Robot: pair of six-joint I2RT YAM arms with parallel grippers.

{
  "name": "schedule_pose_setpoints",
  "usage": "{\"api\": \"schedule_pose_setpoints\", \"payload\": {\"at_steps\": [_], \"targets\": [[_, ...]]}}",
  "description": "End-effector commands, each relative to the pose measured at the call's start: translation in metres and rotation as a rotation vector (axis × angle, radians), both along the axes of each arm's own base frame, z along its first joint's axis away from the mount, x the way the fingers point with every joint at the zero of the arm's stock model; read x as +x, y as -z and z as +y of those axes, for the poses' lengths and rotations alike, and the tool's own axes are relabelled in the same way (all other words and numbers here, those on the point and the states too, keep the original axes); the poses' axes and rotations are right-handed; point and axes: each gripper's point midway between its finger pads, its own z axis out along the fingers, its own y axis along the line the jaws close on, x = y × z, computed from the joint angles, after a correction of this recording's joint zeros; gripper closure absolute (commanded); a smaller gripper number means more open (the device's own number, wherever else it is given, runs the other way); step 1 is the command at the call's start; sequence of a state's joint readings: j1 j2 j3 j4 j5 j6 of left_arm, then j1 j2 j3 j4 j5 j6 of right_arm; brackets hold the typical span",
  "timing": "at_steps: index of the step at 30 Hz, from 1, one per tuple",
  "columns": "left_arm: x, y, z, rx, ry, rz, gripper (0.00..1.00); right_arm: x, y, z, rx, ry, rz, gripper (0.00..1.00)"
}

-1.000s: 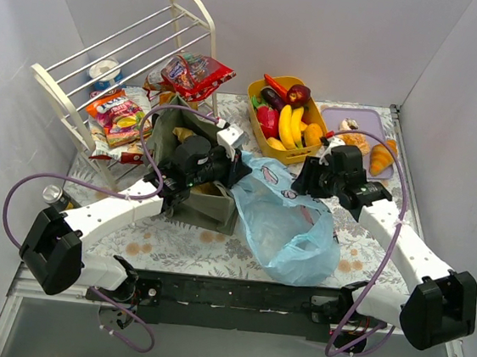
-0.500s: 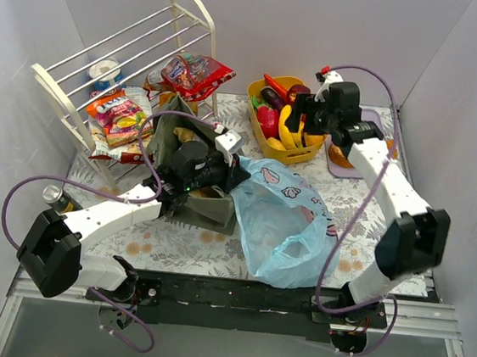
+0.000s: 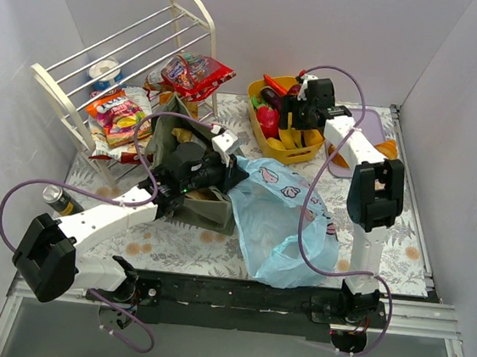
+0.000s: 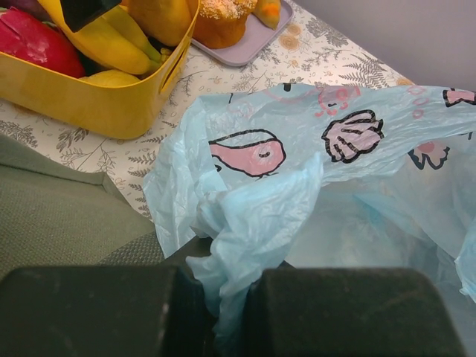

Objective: Place the mixed food into the grocery bags and tie them

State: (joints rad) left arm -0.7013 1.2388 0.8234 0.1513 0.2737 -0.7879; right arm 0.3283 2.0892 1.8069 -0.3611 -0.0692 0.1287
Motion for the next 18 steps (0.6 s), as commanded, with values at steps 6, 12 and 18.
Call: {"api": "schedule_pose_setpoints", "payload": {"at_steps": [6, 12, 18], "targets": [[-0.008, -0.003, 0.010, 0.008, 0.001, -0.015, 1.00, 0.018, 0.011, 0.000, -0.028, 0.014, -0.017, 0.19], [-0.007, -0.003, 0.010, 0.010, 0.002, -0.018, 1.00, 0.022, 0.026, 0.001, -0.038, 0.011, 0.012, 0.18], [-0.008, -0.004, 0.010, 0.008, 0.003, -0.019, 1.00, 0.017, 0.036, 0.009, -0.029, -0.009, 0.046, 0.18]]}}
